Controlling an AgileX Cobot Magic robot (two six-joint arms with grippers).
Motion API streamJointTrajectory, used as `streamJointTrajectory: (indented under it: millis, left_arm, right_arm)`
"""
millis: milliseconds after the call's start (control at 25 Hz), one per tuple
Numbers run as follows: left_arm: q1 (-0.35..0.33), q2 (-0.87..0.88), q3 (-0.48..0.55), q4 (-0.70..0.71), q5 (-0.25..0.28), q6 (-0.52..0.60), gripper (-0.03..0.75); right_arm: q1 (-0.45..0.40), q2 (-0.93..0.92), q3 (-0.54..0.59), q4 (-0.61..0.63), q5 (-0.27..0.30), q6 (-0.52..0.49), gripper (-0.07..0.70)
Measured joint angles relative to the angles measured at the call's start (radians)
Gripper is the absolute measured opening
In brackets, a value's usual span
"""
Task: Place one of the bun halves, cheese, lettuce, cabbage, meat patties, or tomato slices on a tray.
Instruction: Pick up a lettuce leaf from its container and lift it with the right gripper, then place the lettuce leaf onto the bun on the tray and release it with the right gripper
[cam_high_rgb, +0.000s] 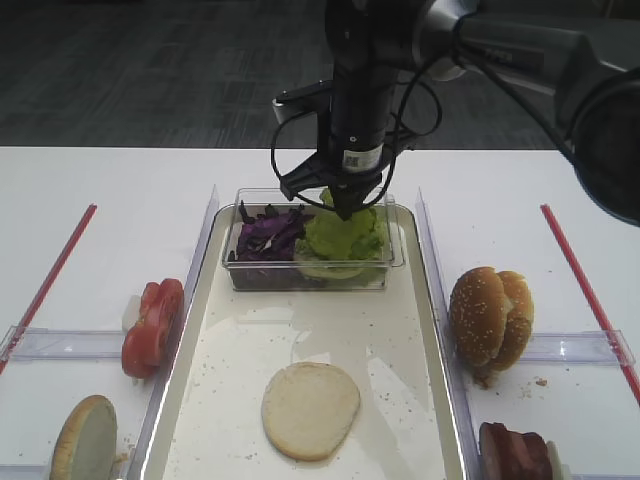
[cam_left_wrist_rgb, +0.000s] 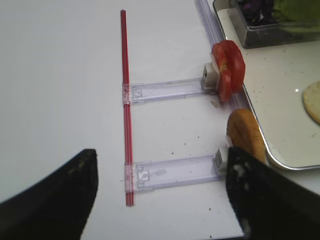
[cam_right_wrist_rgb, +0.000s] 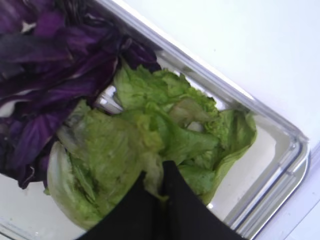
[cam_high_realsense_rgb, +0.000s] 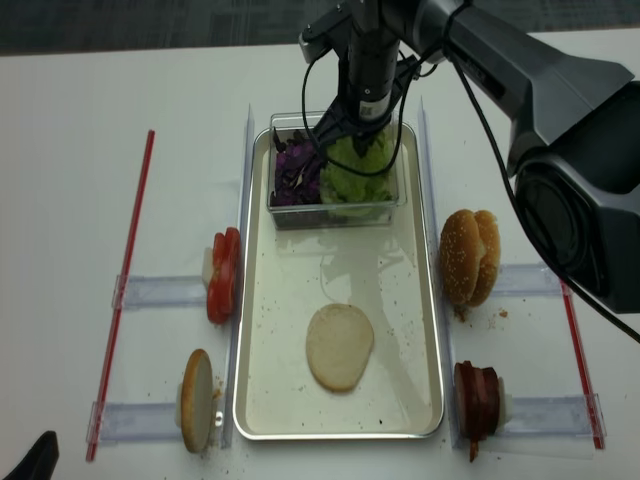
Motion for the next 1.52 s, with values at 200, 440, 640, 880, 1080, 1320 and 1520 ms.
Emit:
streamJointTrajectory:
  millis: [200,440,640,880,1080,1320,1520]
  left_arm:
    - [0.0,0.0,0.0,0.0,0.0,0.0,0.492]
    - [0.0,0.0,0.0,0.0,0.0,0.0,0.492]
    - [0.0,0.0,0.0,0.0,0.0,0.0,0.492]
    - [0.0,0.0,0.0,0.0,0.0,0.0,0.492]
    - [0.0,0.0,0.0,0.0,0.0,0.0,0.492]
    - [0.0,0.0,0.0,0.0,0.0,0.0,0.492]
    - [0.0,0.0,0.0,0.0,0.0,0.0,0.492]
  right_arm:
    - [0.0,0.0,-0.043,0.013,0.005,0.0,0.043]
    - [0.0,-0.03,-0.049,0.034,0.011,0.006,0.043]
    - [0.0,-0.047,-0.052,0.065,0.015,0.015,0.043]
    - [0.0,-0.047,-0.052,0.084,0.015,0.025,0.043]
    - [0.0,-0.047,-0.052,0.082,0.015,0.026,0.042]
    - [0.0,-0.047,-0.052,0.08,0.015,0.026,0.043]
    - [0.0,-0.056,-0.048,0.078,0.015,0.026,0.043]
